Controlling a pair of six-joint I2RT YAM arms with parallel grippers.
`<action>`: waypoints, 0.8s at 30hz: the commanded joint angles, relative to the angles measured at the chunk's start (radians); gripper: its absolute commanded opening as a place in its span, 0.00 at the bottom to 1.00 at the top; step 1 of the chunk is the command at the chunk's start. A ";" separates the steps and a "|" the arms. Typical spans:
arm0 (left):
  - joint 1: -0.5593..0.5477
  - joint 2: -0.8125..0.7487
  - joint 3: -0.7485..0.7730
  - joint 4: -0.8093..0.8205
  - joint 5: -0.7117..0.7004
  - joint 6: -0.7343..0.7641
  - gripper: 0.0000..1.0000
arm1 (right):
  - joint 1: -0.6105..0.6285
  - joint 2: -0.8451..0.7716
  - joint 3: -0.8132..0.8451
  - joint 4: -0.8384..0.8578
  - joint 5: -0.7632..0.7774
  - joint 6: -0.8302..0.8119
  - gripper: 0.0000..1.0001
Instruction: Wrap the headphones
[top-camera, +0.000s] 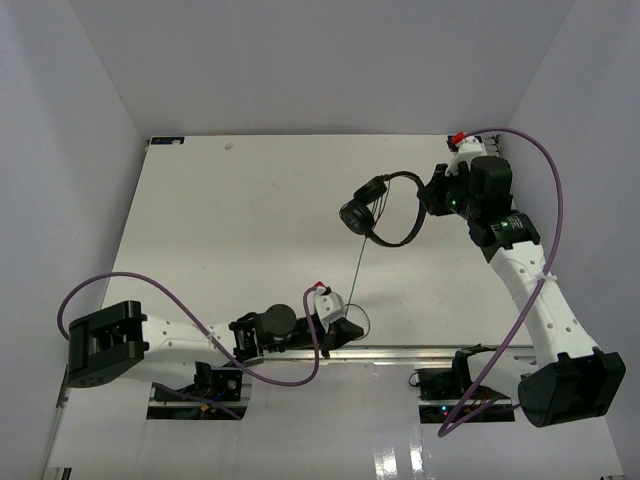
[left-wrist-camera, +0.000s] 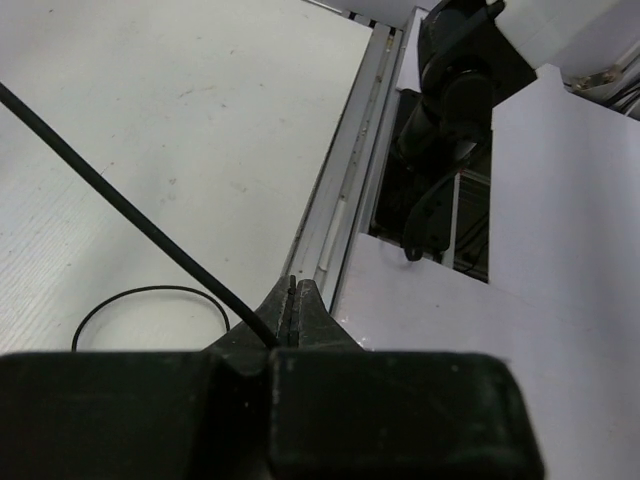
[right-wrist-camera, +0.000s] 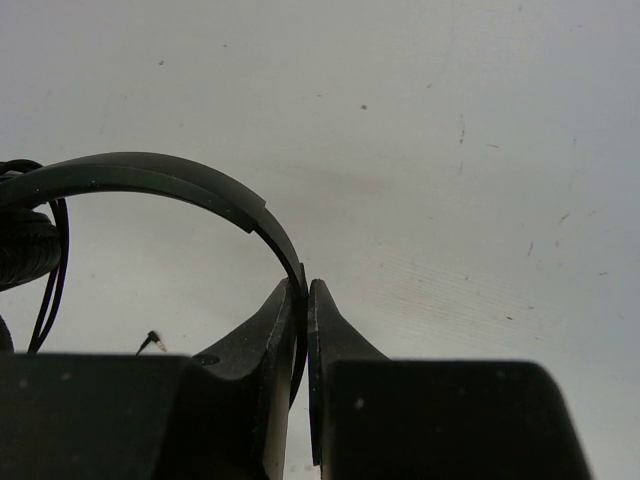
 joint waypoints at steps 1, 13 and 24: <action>-0.064 -0.087 0.098 -0.351 -0.079 0.044 0.00 | -0.006 -0.037 -0.065 0.187 0.127 -0.101 0.08; -0.082 -0.046 0.491 -0.906 -0.250 0.300 0.00 | 0.115 -0.119 -0.217 0.254 0.194 -0.426 0.08; 0.000 -0.021 0.725 -1.077 -0.475 0.567 0.00 | 0.204 -0.175 -0.270 0.200 0.178 -0.715 0.08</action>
